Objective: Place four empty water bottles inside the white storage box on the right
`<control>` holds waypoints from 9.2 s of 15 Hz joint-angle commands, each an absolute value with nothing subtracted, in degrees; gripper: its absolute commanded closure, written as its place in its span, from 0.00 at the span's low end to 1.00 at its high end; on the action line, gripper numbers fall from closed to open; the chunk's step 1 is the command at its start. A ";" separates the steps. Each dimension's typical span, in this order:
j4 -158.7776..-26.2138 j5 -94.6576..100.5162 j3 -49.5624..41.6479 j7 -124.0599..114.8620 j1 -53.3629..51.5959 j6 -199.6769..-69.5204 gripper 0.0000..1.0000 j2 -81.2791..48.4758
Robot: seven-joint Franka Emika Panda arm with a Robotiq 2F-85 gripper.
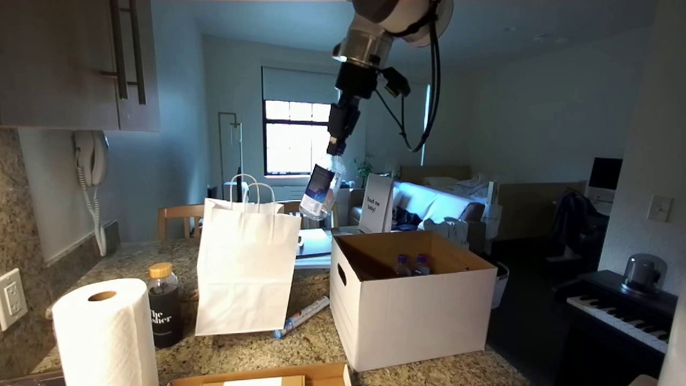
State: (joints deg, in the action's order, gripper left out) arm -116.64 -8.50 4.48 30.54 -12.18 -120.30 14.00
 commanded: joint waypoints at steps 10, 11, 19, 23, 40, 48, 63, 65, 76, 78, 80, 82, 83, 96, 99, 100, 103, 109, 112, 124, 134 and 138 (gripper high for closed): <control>-121.29 -14.28 -5.52 27.70 -4.79 -121.88 0.87 15.76; -121.88 -14.80 -6.30 27.86 -4.18 -122.17 0.87 15.65; -123.37 -20.96 -12.42 29.69 0.24 -121.36 0.88 11.59; -121.90 -21.34 -13.43 28.39 2.59 -120.97 0.88 6.77; -115.48 -3.82 -7.41 12.49 5.70 -127.86 0.87 -9.92; -113.05 -9.36 -5.16 16.92 8.97 -128.05 0.86 -19.40; -111.63 -7.62 -3.70 13.73 7.97 -127.71 0.85 -23.24; -112.67 -6.78 -3.19 13.11 7.19 -129.45 0.86 -23.74; -110.56 -6.60 -4.22 10.40 7.94 -127.40 0.86 -24.91; -109.86 -6.13 -5.75 8.99 8.71 -128.41 0.86 -25.74; -109.02 -5.63 -7.34 7.25 9.41 -130.83 0.86 -26.88; -108.11 -5.58 -8.40 6.18 10.27 -133.89 0.86 -28.33; -107.42 -5.67 -8.66 5.86 10.67 -135.37 0.86 -29.40; -100.38 -3.82 -9.34 1.00 10.53 -136.29 0.86 -38.21; -100.35 -3.54 -9.49 0.51 10.28 -136.12 0.86 -37.99; -100.48 -3.47 -9.51 0.53 10.26 -136.13 0.86 -37.85; -100.37 -3.37 -9.63 0.33 10.21 -135.81 0.86 -37.87; -101.33 -3.07 -9.56 0.78 10.36 -135.44 0.86 -38.31; -101.31 -3.23 -9.43 0.92 10.44 -135.54 0.86 -38.13; -101.55 -3.57 -9.01 1.45 10.66 -135.58 0.27 -38.00; -104.35 -5.59 -6.08 6.28 12.38 -132.49 0.00 -29.91; -105.36 -6.64 -5.21 8.92 13.32 -128.92 0.00 -24.36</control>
